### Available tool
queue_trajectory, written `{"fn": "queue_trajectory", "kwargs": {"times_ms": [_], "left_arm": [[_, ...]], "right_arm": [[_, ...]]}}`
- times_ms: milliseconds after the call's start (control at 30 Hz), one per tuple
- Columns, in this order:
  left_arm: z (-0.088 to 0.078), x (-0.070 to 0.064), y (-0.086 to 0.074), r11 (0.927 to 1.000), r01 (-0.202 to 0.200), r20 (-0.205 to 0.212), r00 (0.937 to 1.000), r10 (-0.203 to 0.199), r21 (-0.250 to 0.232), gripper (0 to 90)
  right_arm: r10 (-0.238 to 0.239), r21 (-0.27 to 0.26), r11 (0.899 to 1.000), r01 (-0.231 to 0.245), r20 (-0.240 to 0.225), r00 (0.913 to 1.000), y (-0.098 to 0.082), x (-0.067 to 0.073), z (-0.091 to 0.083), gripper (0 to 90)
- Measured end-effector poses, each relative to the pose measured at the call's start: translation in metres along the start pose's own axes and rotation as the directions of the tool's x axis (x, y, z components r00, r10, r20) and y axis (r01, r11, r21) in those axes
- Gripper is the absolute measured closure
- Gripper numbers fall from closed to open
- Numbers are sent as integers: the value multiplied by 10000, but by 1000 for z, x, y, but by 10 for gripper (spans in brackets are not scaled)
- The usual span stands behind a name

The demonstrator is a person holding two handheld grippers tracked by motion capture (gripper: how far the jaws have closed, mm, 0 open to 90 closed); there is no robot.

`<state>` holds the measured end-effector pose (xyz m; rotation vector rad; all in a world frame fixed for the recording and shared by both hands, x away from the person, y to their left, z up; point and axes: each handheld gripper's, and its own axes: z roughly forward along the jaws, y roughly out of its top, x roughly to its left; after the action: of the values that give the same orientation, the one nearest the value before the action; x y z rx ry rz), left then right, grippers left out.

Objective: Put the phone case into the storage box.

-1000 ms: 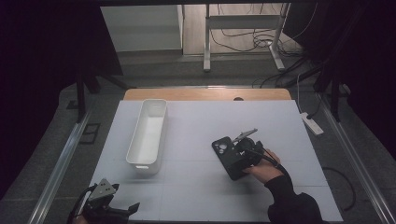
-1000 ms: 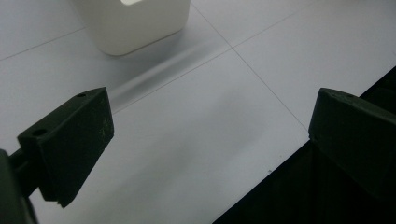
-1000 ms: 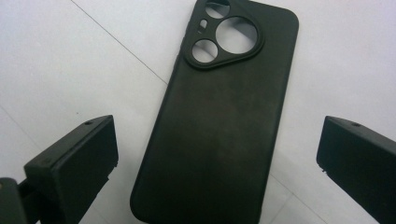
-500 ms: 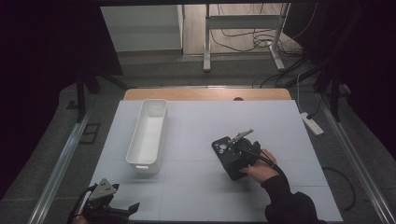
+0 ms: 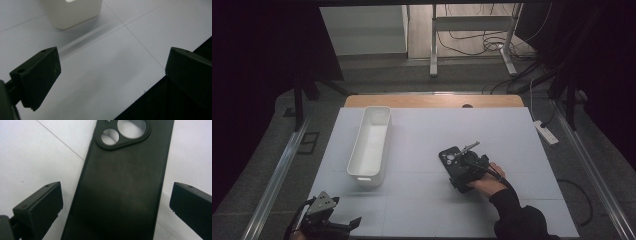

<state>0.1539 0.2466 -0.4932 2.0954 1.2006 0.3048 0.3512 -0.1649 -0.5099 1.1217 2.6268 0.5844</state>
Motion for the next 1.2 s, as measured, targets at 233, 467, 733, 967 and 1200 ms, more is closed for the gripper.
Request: {"fn": "queue_trajectory", "kwargs": {"times_ms": [233,467,733,967,1200], "left_arm": [[0,0,0,10000,14,-3,10000,-14,-11,9],[0,0,0,10000,35,-3,10000,-35,1,9],[0,0,0,10000,29,-21,10000,-29,28,9],[0,0,0,10000,23,-46,10000,-23,28,9],[-1,0,0,10000,-54,-2,10000,54,-52,8]], "right_arm": [[77,155,9998,-78,59,10000,-3,-1,7,0],[62,61,10000,-62,67,10000,-5,-2,7,0],[95,219,9997,-97,49,9999,-3,0,6,23],[120,393,9992,-119,-41,9999,-1,1,2,109],[-80,408,9991,90,-240,9997,-2,-3,0,137]]}}
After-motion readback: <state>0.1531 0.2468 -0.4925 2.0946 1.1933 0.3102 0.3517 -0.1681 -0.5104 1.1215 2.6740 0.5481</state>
